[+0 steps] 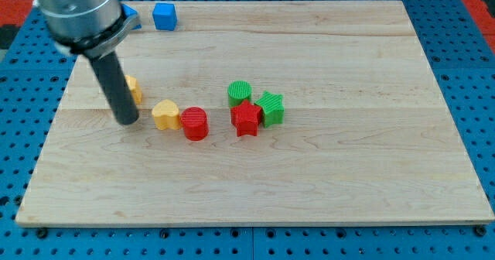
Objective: Push the yellow hexagon towards the yellow heart
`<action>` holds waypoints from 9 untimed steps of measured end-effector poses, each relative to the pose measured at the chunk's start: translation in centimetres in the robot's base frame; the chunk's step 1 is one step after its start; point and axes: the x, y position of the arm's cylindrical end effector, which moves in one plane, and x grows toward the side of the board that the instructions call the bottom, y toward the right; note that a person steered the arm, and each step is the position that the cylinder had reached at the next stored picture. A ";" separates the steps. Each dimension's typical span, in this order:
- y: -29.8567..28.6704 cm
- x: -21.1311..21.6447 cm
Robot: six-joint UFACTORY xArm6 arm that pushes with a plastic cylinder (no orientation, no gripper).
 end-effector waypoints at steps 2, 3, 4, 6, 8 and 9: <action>9.2 -3.3; 5.5 -4.1; -1.5 -3.2; -6.2 -7.1; -0.2 -3.2; 1.2 -2.7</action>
